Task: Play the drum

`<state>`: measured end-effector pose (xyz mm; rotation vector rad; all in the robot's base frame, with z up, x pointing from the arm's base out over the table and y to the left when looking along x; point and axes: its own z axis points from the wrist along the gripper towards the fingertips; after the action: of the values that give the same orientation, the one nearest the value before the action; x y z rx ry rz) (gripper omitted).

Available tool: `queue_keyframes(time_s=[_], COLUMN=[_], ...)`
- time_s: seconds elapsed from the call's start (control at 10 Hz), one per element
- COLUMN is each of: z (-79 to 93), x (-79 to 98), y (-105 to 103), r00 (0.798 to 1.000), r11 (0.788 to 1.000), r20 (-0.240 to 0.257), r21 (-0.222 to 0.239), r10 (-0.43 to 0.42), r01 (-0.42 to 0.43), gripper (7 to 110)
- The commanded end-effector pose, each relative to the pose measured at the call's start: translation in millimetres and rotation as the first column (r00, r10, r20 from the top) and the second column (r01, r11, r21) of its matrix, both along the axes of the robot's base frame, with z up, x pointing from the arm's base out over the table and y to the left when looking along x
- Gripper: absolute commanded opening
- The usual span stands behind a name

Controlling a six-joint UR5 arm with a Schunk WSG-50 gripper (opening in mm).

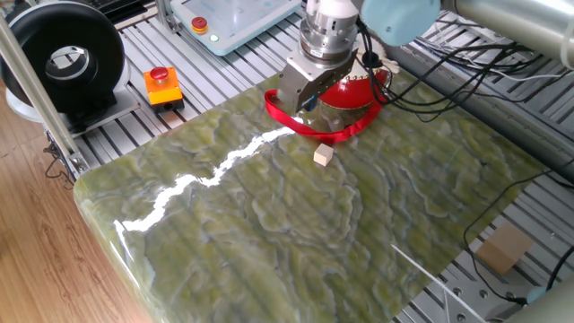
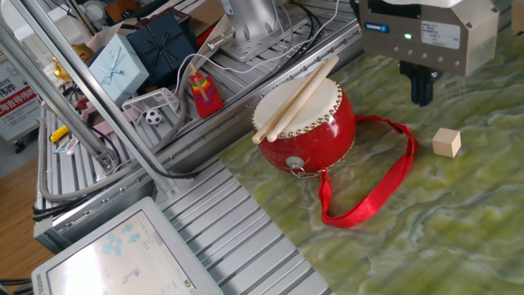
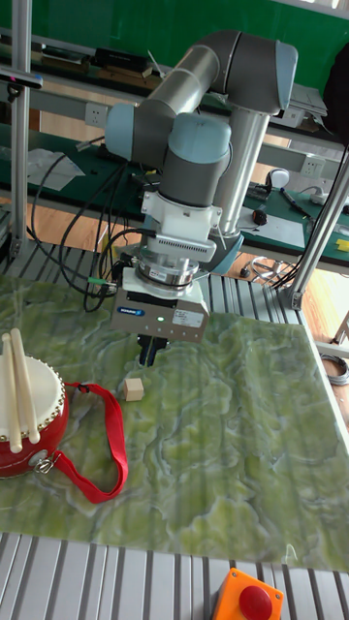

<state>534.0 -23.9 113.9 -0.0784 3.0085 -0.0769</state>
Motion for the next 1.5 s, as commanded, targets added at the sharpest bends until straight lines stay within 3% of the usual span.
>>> queue_keyframes(time_s=[0.0, 0.2, 0.4, 0.6, 0.8, 0.9, 1.0, 1.1, 1.4], z=[11.4, 19.3, 11.7, 5.8, 0.2, -1.4, -3.1, -7.3, 8.4], x=[-10.4, -19.4, -37.8, -33.3, -19.2, -13.0, 3.3, -6.0, -18.0], y=[20.8, 60.6, 87.4, 85.4, 64.8, 72.4, 84.9, 65.9, 73.1], r00=[0.998, 0.996, 0.994, 0.997, 0.999, 0.998, 0.996, 0.994, 0.994], r11=[0.999, 0.997, 0.994, 0.996, 1.0, 0.997, 0.987, 0.992, 0.992], r20=[-0.051, -0.065, -0.106, -0.08, -0.051, -0.05, 0.0, -0.045, -0.085], r21=[0.004, 0.049, 0.107, 0.086, 0.024, 0.07, 0.132, 0.073, 0.108], r10=[-0.042, -0.053, -0.006, -0.005, -0.016, 0.035, 0.087, 0.103, 0.072], r01=[0.042, 0.057, 0.018, 0.012, 0.018, -0.031, -0.087, -0.1, -0.063], gripper=[7, 7, 7, 7, 7, 7, 7, 7, 7])
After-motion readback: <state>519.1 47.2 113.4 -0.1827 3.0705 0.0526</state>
